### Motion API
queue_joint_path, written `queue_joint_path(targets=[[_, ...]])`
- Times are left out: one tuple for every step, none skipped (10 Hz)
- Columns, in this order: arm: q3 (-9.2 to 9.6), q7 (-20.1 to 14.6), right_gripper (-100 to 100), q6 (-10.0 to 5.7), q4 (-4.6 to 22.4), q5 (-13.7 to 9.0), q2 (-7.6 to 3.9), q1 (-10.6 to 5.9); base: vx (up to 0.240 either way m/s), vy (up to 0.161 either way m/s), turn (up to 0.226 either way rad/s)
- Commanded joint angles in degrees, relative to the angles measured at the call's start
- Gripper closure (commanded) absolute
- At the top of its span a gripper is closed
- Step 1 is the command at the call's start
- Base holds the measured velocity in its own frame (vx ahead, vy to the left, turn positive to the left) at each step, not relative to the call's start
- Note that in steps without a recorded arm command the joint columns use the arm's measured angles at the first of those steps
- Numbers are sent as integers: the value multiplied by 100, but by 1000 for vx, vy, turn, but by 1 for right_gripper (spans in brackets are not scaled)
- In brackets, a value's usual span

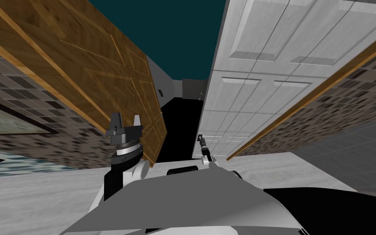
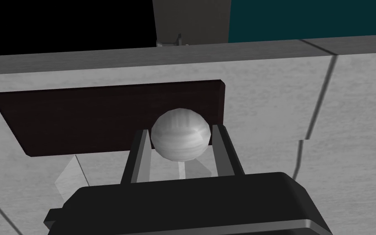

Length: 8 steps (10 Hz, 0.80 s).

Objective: Push the door open

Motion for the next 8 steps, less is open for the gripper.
queue_joint_path(targets=[[-92,22,100,-78,77,-56,-67,-80,171,30,-28],[-129,37,100,-77,79,-80,-78,-77,167,23,-26],[-173,54,100,-77,81,-108,-90,-73,170,48,-29],[-216,71,100,-76,83,-136,-103,-70,197,39,-47],[-216,71,100,-76,34,-136,-103,-70,128,6,-24],[-317,110,100,-74,88,-201,-129,-61,159,22,-23],[-317,110,100,-74,88,-201,-129,-61,147,24,-39],[-317,110,100,-74,88,-201,-129,-61,72,14,-12]])
